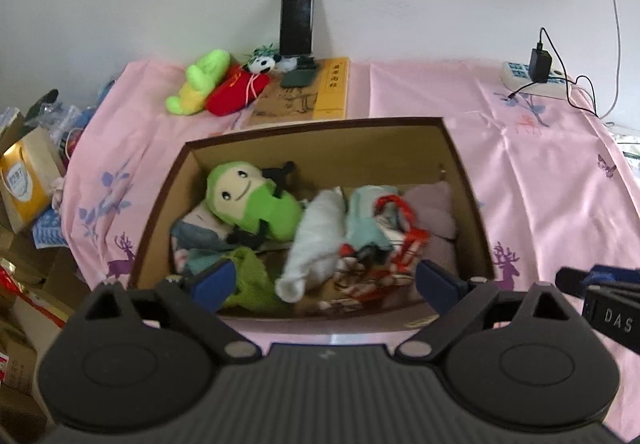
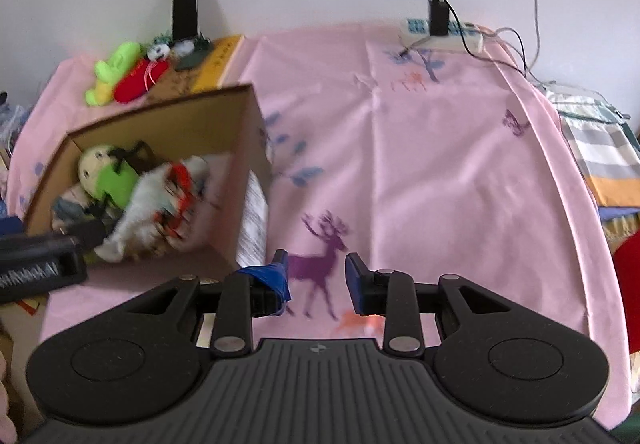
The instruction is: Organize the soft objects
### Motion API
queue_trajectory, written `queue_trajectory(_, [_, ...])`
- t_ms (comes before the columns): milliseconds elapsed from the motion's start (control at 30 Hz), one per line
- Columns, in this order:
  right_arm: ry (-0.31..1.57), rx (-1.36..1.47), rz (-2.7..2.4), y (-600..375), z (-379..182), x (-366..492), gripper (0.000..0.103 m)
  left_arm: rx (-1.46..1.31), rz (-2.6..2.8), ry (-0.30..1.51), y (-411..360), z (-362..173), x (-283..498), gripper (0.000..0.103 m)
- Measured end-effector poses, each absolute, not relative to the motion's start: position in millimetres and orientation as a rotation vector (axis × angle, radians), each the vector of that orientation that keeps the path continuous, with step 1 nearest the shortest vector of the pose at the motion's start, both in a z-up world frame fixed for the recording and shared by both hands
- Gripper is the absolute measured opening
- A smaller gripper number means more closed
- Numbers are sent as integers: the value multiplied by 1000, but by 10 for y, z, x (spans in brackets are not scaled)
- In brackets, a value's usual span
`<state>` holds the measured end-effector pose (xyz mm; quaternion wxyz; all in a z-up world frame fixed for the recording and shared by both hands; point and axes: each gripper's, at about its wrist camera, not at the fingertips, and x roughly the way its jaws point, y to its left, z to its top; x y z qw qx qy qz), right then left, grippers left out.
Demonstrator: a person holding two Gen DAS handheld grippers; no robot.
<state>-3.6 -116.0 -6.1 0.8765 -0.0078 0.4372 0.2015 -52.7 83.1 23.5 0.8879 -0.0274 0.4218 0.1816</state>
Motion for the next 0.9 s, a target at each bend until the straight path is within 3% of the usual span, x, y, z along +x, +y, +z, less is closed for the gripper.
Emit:
queue_trajectory(367, [871, -36, 504, -314, 264, -47, 16, -61, 411, 864, 1650, 316, -416, 96])
queue_trajectory(900, [905, -36, 459, 295, 66, 26, 17, -34, 332, 851, 2037, 110, -331, 93])
